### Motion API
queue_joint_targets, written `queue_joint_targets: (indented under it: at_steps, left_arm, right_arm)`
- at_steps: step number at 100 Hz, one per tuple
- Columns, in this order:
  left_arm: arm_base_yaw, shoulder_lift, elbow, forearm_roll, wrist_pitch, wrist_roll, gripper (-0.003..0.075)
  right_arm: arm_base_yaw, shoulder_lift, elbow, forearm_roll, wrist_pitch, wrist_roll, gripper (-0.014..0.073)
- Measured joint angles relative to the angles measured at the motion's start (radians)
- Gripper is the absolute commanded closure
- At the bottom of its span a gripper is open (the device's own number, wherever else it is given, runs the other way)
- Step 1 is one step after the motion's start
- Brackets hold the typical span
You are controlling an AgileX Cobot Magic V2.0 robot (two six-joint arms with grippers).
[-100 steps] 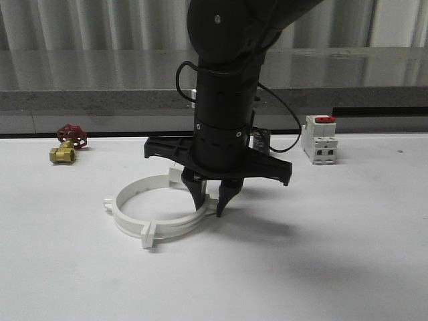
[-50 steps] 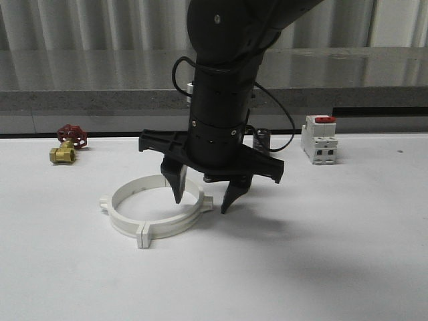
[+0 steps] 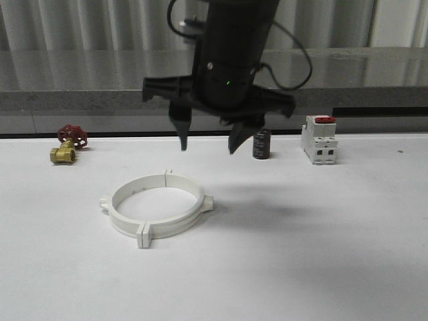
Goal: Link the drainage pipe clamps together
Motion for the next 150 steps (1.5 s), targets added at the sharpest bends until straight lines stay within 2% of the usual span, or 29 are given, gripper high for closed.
queue_joint_targets:
  at_steps: [15, 35, 53, 65, 83, 92, 99, 114, 129, 150]
  left_arm:
    - [0.0, 0.0, 0.0, 0.0, 0.0, 0.0, 0.0741]
    - [0.0, 0.0, 0.0, 0.0, 0.0, 0.0, 0.0741]
    - [0.0, 0.0, 0.0, 0.0, 0.0, 0.0, 0.0741]
    - [0.0, 0.0, 0.0, 0.0, 0.0, 0.0, 0.0741]
    - [0.0, 0.0, 0.0, 0.0, 0.0, 0.0, 0.0741]
    - [0.0, 0.0, 0.0, 0.0, 0.0, 0.0, 0.0741]
    - [0.0, 0.0, 0.0, 0.0, 0.0, 0.0, 0.0741]
    - [0.0, 0.0, 0.0, 0.0, 0.0, 0.0, 0.0741]
    - [0.0, 0.0, 0.0, 0.0, 0.0, 0.0, 0.0741]
    - [0.0, 0.0, 0.0, 0.0, 0.0, 0.0, 0.0741]
  right_arm:
    - [-0.074, -0.13, 0.063, -0.007, 0.026, -0.134, 0.0117]
    - [-0.251, -0.339, 0.225, -0.016, 0.036, -0.26, 0.0117]
    - [-0.423, -0.574, 0.392, -0.028, 0.044, -0.318, 0.0127]
    - [-0.49, -0.733, 0.494, -0.032, 0.051, -0.332, 0.0167]
    - [-0.501, -0.969, 0.658, -0.034, 0.079, -0.339, 0.0262]
    - [-0.501, -1.078, 0.739, -0.034, 0.101, -0.34, 0.0337]
    - [-0.501, -1.16, 0.797, -0.034, 0.115, -0.34, 0.0424]
    - [-0.501, -1.312, 0.884, -0.034, 0.126, -0.341, 0.0669]
    - [-0.501, -1.397, 0.918, -0.036, 0.132, -0.342, 0.0661]
    - [-0.501, -1.411, 0.919, -0.039, 0.134, -0.342, 0.0661]
